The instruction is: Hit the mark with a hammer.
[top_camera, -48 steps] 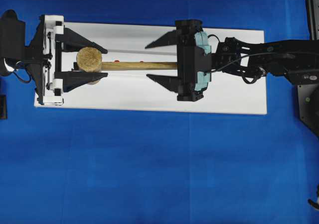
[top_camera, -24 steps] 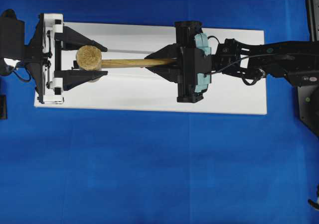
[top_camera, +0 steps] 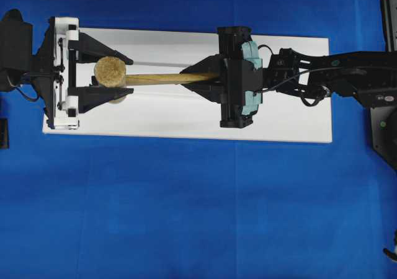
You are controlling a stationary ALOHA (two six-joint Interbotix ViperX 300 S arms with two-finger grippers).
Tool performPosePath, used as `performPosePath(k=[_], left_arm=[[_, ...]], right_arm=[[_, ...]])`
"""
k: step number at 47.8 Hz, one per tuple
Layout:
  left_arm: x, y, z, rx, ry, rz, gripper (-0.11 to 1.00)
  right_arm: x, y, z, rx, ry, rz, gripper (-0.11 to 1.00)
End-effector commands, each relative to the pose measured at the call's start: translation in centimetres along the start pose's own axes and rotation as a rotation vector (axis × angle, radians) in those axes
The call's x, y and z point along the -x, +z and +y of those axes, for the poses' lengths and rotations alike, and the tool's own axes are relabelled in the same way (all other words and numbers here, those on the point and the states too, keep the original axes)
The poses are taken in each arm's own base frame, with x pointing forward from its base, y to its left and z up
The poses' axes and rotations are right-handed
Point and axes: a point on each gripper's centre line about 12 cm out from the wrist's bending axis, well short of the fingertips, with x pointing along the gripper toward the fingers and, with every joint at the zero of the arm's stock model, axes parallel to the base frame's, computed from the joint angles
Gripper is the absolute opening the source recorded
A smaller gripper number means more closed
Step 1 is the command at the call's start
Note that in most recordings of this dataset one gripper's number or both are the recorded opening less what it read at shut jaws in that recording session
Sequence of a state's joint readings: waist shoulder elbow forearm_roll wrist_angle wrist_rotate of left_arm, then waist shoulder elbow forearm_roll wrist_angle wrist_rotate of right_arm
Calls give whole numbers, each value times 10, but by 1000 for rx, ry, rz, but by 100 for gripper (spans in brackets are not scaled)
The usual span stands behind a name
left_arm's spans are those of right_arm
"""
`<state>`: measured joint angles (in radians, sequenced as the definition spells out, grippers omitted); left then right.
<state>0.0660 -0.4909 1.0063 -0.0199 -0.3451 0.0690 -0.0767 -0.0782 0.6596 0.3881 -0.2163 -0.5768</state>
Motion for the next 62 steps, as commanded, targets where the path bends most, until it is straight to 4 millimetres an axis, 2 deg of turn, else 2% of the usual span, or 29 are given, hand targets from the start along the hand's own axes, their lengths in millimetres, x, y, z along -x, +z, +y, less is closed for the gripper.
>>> performPosePath(k=[1,5,9,22,34,43,52,62], left_arm=[[1,9,1,10,5,-29,61],[1,8,1,7,4,-27,84],[1,9,2,7,7,-29,93],[8,8,3,-1,11,-38,92],[42,9,4,-7,19,-91,91],[70,4,4,-4,17,-65,91],[90,-1,3,-4,12,-22,91],[103,-7,5,-5,21,-2,91]], right_arm=[[2,16,-4,-2,-16,-50,3],[2,15,-5,-4,-17,-48,2],[3,16,-5,-5,-18,-51,2],[10,14,-5,-12,-15,-47,2],[35,3,-5,-73,-16,-28,2],[49,-6,-5,-128,-16,-11,2],[48,-7,-4,-143,-9,3,2],[44,-6,-4,-142,-9,8,2]])
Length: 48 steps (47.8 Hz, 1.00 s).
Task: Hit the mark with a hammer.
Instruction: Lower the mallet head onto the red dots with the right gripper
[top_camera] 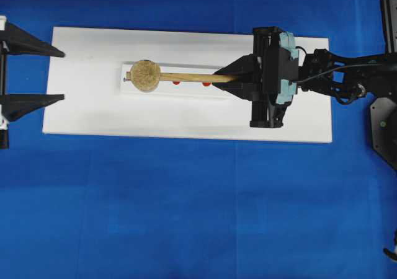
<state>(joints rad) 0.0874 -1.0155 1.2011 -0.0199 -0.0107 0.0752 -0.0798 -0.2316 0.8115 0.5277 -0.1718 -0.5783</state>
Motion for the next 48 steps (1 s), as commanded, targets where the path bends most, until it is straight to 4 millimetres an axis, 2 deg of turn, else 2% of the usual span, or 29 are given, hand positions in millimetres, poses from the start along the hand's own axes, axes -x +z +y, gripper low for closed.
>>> performPosePath(k=[1,25,33,40,48], left_arm=[[3,2,1,-2,5,-9,91],[4,-5,1,-7,4,3,91],[4,-4,1,-7,6,2,91],[4,-4,1,-7,6,2,91],[4,-5,1,-7,6,3,91]], right_arm=[[1,16,-1,-7,-5,-46,2],[-13,23,-26,-30,-71,-49,2],[-14,22,-26,-33,-71,-46,2],[-22,12,-25,-49,-74,-13,2],[-45,-17,-16,-85,-62,83,2]])
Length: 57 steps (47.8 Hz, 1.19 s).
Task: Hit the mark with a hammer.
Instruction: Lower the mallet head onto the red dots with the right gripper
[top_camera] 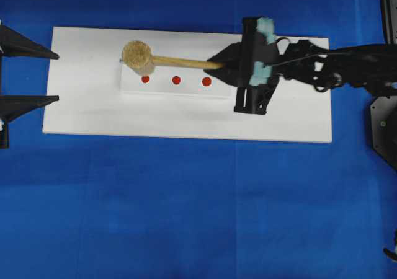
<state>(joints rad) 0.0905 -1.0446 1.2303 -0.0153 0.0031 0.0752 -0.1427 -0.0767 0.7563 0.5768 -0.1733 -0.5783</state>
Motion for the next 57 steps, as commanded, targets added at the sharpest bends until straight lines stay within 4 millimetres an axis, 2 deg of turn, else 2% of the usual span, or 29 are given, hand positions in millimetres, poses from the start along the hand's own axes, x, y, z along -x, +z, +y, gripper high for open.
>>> performPosePath(k=[1,6,10,19,28,34,44,48,57], left_arm=[[-1,4,1,-3,4,-11,91],[-1,4,1,-3,4,-11,91],[-1,5,1,-3,4,-14,91],[-1,4,1,-1,4,-9,91],[-1,4,1,-1,4,-11,91],[-1,4,1,-1,4,-11,91],[-1,4,1,-1,4,-12,91],[-1,4,1,0,7,-12,91],[-1,5,3,1,13,-13,91]], right_arm=[[-10,5,6,-23,2,-9,2],[-26,-18,11,-65,-1,67,2],[-31,-27,11,-89,-8,99,2],[-27,-23,10,-93,-13,80,2],[-8,1,6,-90,-17,-8,2],[20,13,4,-87,-11,-71,2],[62,3,-4,-105,-36,-140,2],[68,0,-6,-114,-41,-148,2],[64,-2,-5,-112,-43,-137,2]])
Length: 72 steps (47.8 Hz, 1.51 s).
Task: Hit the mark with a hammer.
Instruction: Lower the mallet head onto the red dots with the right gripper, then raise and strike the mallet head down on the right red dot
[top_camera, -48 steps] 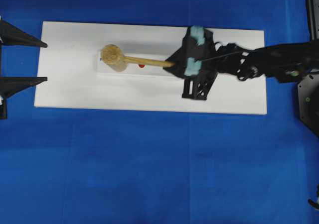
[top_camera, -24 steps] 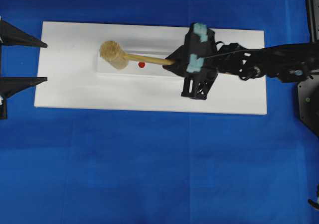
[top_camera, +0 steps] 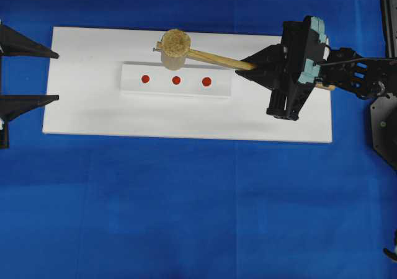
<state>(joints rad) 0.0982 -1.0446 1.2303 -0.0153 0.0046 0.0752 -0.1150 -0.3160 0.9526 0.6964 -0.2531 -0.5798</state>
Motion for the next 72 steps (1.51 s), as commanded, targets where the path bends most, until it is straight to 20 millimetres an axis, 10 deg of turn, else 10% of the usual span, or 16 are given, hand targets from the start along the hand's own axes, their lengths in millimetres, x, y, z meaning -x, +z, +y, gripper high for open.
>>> performPosePath(k=[1,31,48,60,72], left_arm=[[-1,5,1,1,5,-14,91],[-1,2,1,10,5,0,91],[0,2,1,4,4,2,91],[0,2,1,2,4,2,91],[0,3,1,2,5,-4,91]], right_arm=[[0,12,1,-3,-3,-40,2],[-36,-49,5,-55,-11,217,2],[3,-11,5,-38,22,51,2],[54,-11,-3,-64,37,-55,2],[62,-17,-6,-65,35,-66,2]])
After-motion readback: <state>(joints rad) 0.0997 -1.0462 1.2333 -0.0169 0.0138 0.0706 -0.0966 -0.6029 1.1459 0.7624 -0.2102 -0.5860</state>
